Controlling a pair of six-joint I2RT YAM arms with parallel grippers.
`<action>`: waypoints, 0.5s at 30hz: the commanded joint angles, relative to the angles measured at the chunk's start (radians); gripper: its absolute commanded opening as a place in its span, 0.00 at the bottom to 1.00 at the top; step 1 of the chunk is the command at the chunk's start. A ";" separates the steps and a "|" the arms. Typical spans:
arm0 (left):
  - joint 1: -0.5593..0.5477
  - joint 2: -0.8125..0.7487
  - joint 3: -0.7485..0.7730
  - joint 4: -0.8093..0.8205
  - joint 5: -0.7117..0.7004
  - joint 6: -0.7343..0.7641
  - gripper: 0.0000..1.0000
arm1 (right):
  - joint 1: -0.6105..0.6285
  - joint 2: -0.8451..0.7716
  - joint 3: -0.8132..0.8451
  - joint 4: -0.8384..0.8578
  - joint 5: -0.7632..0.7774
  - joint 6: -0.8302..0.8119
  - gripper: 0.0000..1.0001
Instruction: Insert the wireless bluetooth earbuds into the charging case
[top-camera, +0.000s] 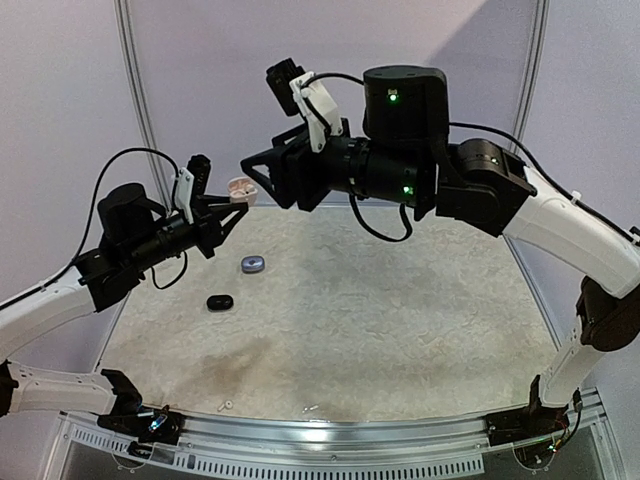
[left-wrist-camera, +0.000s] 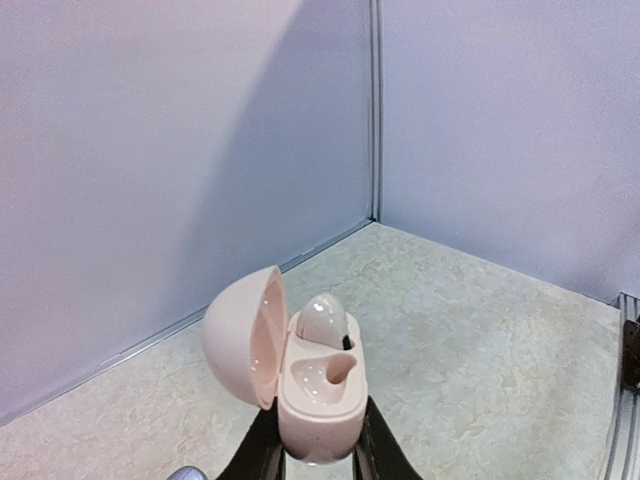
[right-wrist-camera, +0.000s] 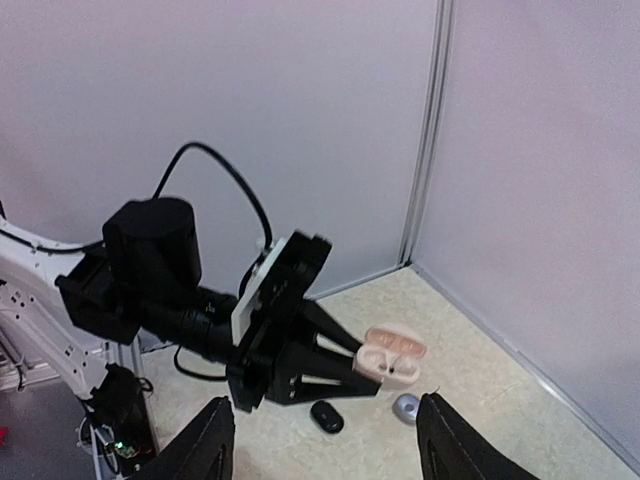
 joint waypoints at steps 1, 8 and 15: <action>0.068 -0.062 -0.016 -0.114 -0.008 0.001 0.00 | -0.004 -0.016 -0.084 -0.048 -0.082 0.089 0.65; 0.205 -0.195 -0.063 -0.205 0.004 -0.051 0.00 | -0.003 0.089 -0.071 -0.233 0.028 0.196 0.69; 0.264 -0.355 -0.162 -0.291 -0.036 -0.093 0.00 | 0.038 0.446 0.243 -0.509 -0.016 0.340 0.66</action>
